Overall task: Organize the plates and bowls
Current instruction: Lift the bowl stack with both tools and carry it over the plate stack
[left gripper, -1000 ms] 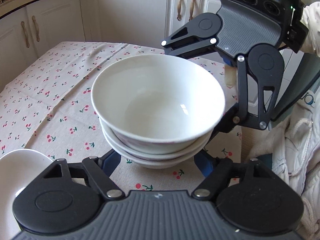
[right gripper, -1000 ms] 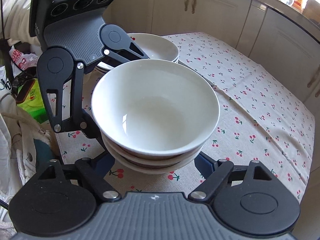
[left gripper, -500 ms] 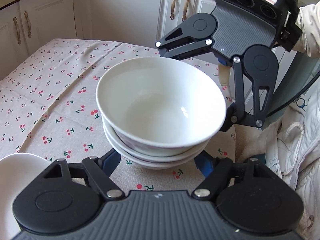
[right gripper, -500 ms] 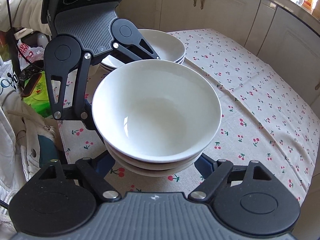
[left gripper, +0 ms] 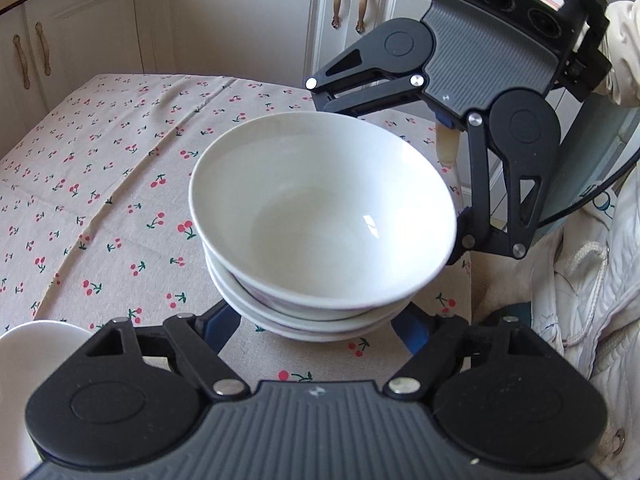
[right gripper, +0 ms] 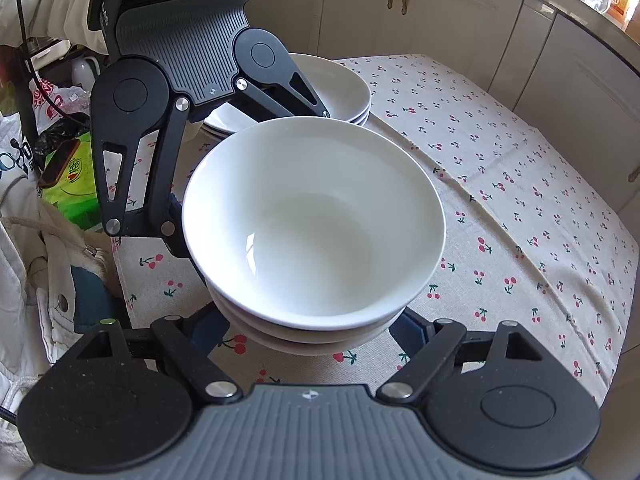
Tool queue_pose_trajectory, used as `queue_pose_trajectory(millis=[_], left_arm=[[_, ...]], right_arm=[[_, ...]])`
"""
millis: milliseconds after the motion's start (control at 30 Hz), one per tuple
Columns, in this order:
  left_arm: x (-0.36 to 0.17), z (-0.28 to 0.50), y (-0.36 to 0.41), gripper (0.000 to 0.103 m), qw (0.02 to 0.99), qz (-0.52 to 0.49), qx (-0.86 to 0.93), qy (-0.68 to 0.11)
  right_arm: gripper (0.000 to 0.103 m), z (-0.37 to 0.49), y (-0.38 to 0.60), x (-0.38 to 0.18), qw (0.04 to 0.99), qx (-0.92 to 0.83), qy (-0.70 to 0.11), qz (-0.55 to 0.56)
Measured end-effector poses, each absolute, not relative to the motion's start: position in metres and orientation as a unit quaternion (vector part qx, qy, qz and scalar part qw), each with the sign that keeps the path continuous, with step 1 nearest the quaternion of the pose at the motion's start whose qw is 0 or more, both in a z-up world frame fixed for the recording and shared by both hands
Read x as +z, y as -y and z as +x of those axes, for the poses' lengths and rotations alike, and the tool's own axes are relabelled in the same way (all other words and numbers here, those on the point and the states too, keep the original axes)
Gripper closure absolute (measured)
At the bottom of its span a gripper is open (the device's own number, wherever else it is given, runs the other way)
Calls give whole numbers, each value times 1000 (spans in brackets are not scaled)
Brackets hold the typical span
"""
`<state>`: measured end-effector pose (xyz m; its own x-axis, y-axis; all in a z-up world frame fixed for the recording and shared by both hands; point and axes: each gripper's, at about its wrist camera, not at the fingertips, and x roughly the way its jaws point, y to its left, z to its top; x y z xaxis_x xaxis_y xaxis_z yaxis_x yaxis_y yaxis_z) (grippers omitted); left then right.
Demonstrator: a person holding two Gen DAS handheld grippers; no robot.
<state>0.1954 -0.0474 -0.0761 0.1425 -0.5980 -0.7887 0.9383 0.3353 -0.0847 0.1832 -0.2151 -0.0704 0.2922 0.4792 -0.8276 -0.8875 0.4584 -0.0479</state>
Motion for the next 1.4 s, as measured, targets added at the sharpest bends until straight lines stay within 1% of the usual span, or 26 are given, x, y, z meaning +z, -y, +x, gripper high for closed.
queue_pose_trajectory(millis=[233, 633, 933, 1167, 1400], left_arm=[[-77, 198, 50, 19, 716, 228, -537, -382], [-76, 197, 53, 20, 718, 233, -531, -385], [-57, 190, 46, 20, 731, 231, -524, -371], [-32, 181, 22, 20, 747, 230, -504, -368], [-17, 180, -21, 20, 779, 228, -462, -357]], right_arm=[[14, 184, 214, -71, 757, 449, -392, -266], [14, 182, 212, -70, 759, 447, -389, -271], [14, 177, 207, -50, 759, 444, -379, -287], [14, 176, 186, -27, 752, 460, -360, -305], [14, 190, 145, -13, 742, 484, -327, -329]])
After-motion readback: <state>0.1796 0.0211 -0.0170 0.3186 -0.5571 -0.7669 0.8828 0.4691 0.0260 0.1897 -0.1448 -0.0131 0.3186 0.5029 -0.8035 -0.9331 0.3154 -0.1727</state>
